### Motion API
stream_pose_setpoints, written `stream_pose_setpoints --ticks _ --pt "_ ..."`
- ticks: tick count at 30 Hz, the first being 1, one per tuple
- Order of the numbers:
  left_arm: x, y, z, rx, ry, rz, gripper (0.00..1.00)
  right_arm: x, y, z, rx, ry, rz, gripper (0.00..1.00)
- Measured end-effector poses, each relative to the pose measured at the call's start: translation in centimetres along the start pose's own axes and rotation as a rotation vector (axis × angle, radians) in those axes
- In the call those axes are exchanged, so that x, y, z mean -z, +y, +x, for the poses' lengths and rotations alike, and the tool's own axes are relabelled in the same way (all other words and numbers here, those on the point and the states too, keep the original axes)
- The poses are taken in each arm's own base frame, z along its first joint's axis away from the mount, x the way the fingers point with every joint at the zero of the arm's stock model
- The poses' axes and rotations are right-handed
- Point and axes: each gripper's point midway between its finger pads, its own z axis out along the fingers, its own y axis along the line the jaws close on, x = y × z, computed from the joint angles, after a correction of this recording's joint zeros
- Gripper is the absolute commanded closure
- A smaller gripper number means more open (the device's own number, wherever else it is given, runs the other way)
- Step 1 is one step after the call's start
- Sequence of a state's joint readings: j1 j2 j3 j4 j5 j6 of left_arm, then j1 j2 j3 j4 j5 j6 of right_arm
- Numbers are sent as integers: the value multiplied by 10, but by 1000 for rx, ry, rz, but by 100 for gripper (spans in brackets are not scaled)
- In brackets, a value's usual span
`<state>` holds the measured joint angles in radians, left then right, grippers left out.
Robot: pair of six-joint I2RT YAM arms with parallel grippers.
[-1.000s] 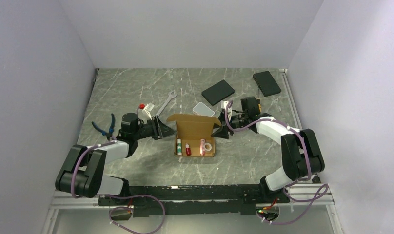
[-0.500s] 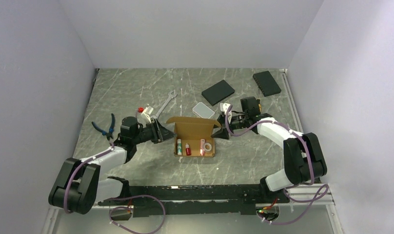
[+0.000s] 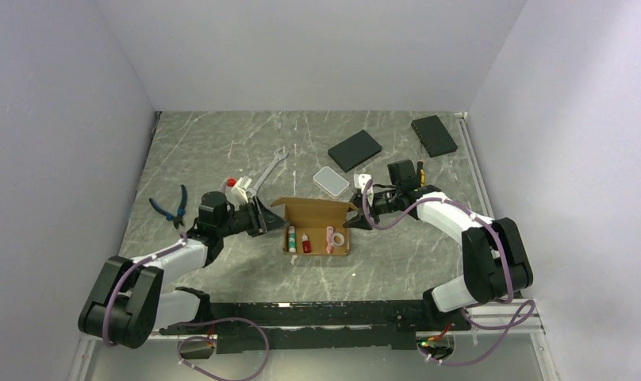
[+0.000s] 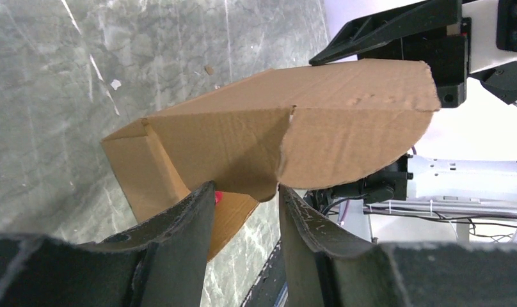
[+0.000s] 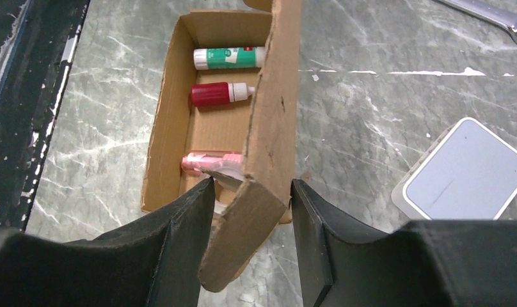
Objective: Fold the paper box
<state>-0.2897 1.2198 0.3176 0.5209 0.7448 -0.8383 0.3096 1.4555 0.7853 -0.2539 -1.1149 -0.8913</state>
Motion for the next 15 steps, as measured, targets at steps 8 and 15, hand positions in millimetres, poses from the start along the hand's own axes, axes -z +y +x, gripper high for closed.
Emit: stream_pose_setpoints --ticks 8,15 --pt "-1 -10 10 3 31 20 54 -1 3 3 16 19 -6 50" --pt "-2 -2 21 34 62 -11 54 -2 7 6 42 46 -14 50"
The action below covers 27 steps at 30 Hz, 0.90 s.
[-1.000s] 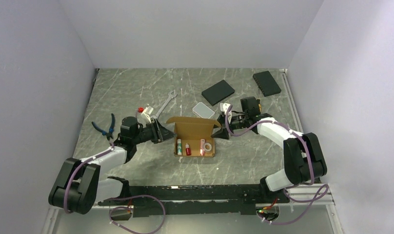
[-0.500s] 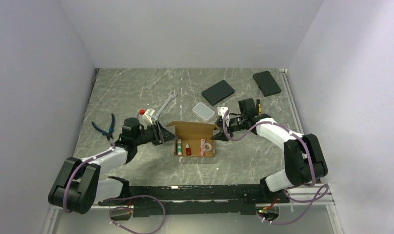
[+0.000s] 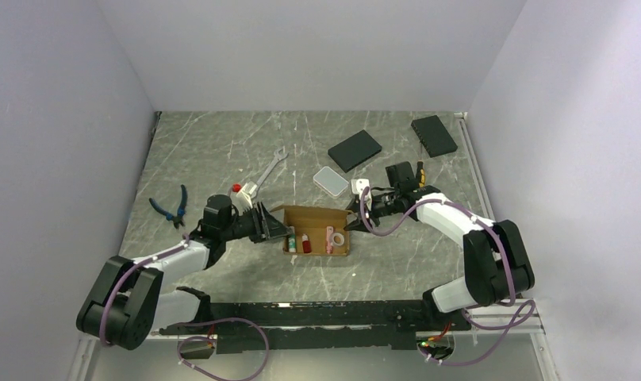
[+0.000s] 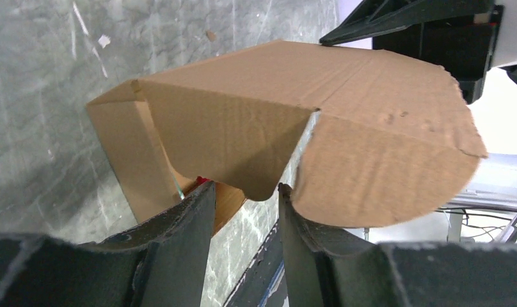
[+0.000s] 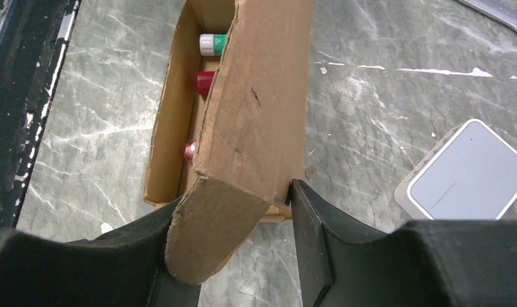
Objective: Fold the paper box
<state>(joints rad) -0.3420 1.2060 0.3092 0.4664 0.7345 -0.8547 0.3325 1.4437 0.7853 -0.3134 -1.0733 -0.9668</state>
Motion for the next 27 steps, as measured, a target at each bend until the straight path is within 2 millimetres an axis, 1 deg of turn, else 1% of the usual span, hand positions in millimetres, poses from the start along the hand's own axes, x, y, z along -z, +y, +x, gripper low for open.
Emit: stream_pose_setpoints --ticks 6,17,20,24,27 --pt "4 7 6 30 8 -40 54 1 2 0 48 26 1 50" --pt "16 -2 10 39 -2 -54 54 4 1 3 108 68 14 50" --pt "24 -10 12 34 -13 -51 54 4 2 4 113 72 13 50" --pt "41 -26 16 22 -34 -39 53 4 2 5 118 80 11 50" --pt "56 -40 21 11 -45 -29 48 4 3 7 121 90 10 50"
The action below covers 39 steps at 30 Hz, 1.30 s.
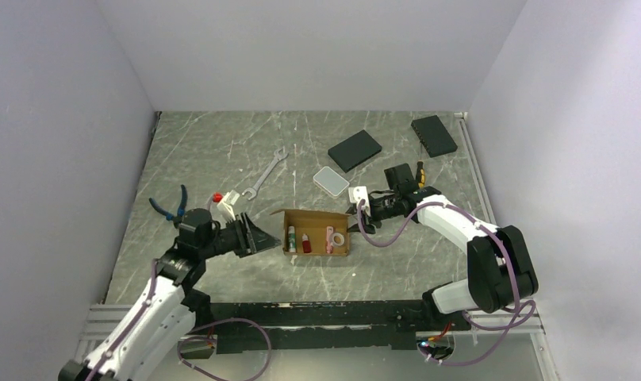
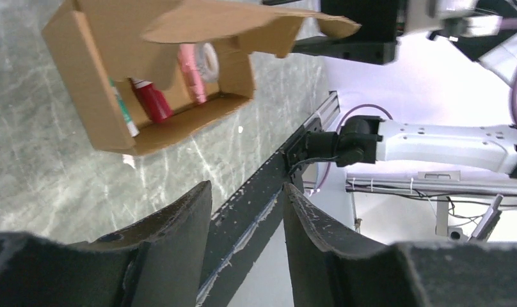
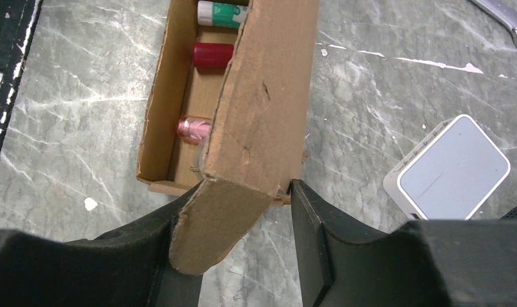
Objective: Fold the paper box
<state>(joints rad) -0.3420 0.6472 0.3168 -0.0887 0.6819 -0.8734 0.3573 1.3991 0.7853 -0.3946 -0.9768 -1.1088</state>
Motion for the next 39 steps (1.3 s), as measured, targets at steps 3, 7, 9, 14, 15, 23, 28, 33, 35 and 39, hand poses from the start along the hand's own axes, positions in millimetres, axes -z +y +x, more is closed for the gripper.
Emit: stream_pose_setpoints --ticks 3,7,9,14,15,23,28,33,35,39 --pt "17 -23 -4 -40 -27 16 40 -1 1 0 3 5 -3 50" --pt "37 -63 -24 -137 -91 47 38 -2 2 0 10 8 -8 50" --pt "44 -82 -39 -198 -116 53 38 -2 2 0 10 10 -9 50" --pt "32 -101 -74 -301 -103 23 39 -3 3 2 11 19 -9 50" --pt "25 -97 -79 -304 -83 10 40 -3 3 2 12 21 -9 50" --pt "-25 -42 -75 -227 97 -90 42 -3 3 2 15 23 -10 50" --pt "-39 -39 -76 -244 138 -86 44 -4 3 3 16 25 -13 50" --pt "-53 -28 -73 -247 174 -95 48 -5 4 4 18 30 -16 50" --pt "-57 -24 -70 -244 190 -102 49 -5 4 5 21 32 -17 49" --pt "-58 -20 -67 -245 200 -104 50 -4 6 7 27 42 -22 45"
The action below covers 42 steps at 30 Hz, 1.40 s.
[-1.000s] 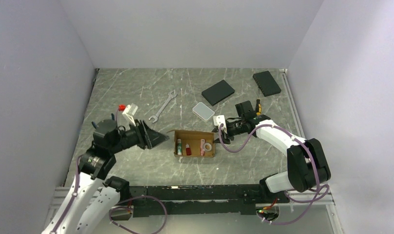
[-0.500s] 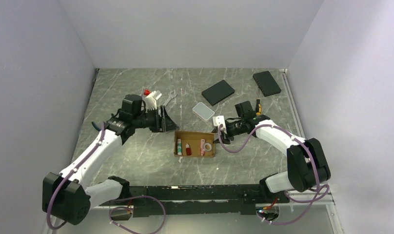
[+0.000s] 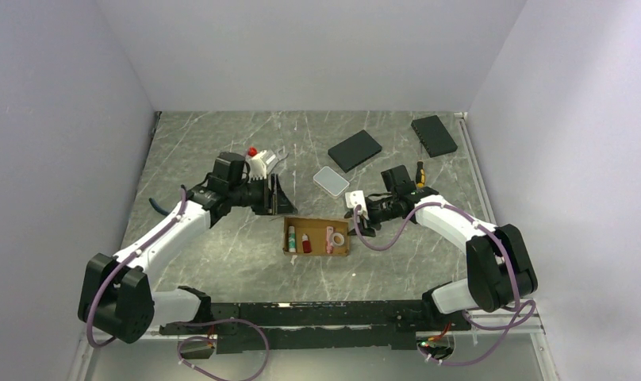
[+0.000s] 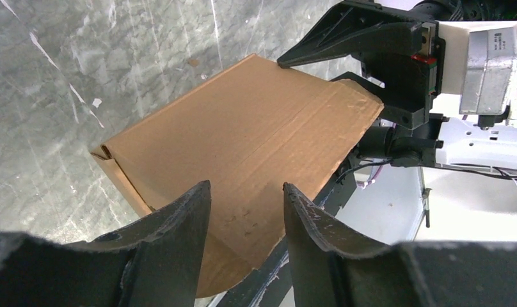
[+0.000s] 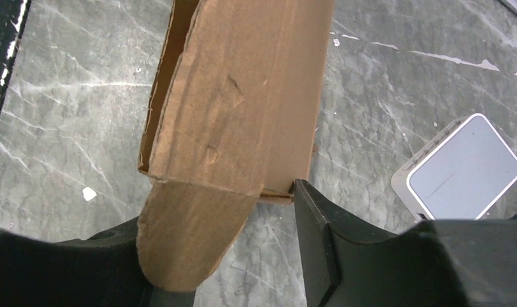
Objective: Fold the paper box
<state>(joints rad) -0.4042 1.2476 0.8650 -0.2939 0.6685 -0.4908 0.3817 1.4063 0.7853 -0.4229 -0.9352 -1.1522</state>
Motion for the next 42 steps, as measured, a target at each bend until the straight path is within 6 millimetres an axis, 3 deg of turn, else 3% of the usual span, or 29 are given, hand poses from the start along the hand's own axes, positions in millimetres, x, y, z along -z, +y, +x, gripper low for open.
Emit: stream_pose_setpoints --ticks 4,13,20,25,28,32,35,38,42 --pt "-3 7 9 12 14 -6 51 1 2 5 1 22 -5 40" --pt "-6 14 25 31 44 -15 51 8 12 9 34 70 -26 15" --pt "-7 10 27 38 50 -11 52 33 18 1 117 122 -12 14" --pt "-10 7 31 42 63 -9 53 54 17 7 113 167 6 16" --pt "-14 7 37 52 83 -13 53 65 17 12 71 176 29 25" --pt "-20 13 50 83 124 -29 54 74 9 4 -35 132 87 69" --pt "-26 19 61 111 153 -51 56 75 -3 -15 -136 47 122 91" --pt "-29 26 70 142 172 -72 59 67 -12 -31 -228 -24 115 100" --pt "-32 37 81 187 185 -101 61 41 -11 -36 -288 -30 70 100"
